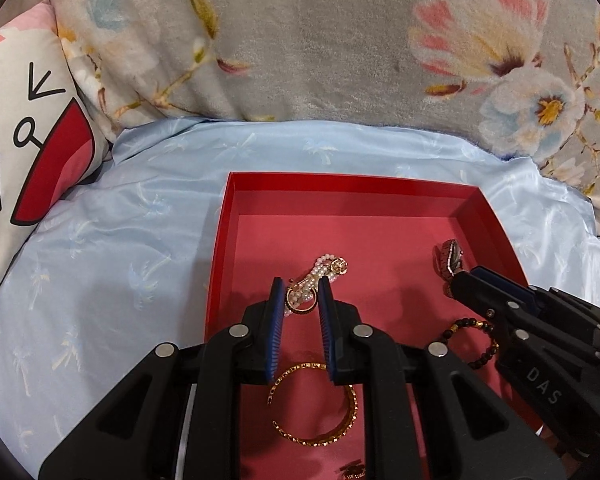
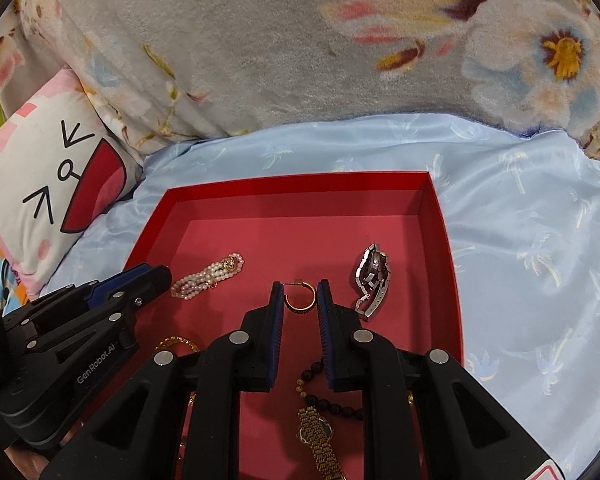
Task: Organize jewelry
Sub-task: 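Carry both earrings into the red box and open both tools, then move both tools back toward the silver ring and gold chain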
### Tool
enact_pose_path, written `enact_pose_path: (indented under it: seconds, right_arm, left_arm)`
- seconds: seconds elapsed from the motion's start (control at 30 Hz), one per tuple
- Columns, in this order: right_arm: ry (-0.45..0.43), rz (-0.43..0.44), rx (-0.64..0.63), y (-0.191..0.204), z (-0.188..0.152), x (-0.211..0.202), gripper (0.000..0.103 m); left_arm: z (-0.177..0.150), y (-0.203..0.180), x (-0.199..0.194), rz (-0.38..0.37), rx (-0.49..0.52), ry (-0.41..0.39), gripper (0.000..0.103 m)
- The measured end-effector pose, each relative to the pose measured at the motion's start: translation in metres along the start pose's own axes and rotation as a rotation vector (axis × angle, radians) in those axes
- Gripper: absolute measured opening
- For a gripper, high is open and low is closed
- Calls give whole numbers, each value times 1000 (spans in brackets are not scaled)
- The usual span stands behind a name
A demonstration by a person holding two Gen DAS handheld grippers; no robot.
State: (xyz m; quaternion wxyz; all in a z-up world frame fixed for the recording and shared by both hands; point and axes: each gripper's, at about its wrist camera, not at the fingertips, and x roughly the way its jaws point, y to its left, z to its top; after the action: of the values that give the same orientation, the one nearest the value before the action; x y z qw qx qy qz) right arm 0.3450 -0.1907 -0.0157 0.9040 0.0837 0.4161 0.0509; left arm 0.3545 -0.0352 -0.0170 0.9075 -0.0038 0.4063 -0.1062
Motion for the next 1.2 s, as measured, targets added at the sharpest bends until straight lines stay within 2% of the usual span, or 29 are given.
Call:
enact_pose_path:
  seconds: [0.33, 0.47, 0.6, 0.73, 0.83, 1.07, 1.2]
  right_arm:
    - [-5, 8, 5, -1, 0, 4, 16]
    - [-26, 2, 5, -1, 0, -3, 24]
    - [-61, -1, 5, 0, -1, -22, 34]
    - [-101, 11, -2, 2, -8, -49, 35]
    - [-128, 11, -20, 6, -22, -76, 35]
    - [-128, -3, -64, 12, -82, -132, 35]
    - [-89, -5, -74, 16, -128, -153, 35]
  left_arm:
    - [-2, 0, 5, -11, -4, 0, 17]
    - [0, 0, -1, 11, -8, -29, 45]
    - [2, 4, -13, 15, -22, -52, 52]
    - [-3, 3, -33, 9, -14, -72, 55]
    - [-15, 2, -57, 12, 0, -89, 61]
    - [-55, 5, -107, 1, 4, -103, 62]
    - [-86, 5, -127, -9, -8, -78, 62]
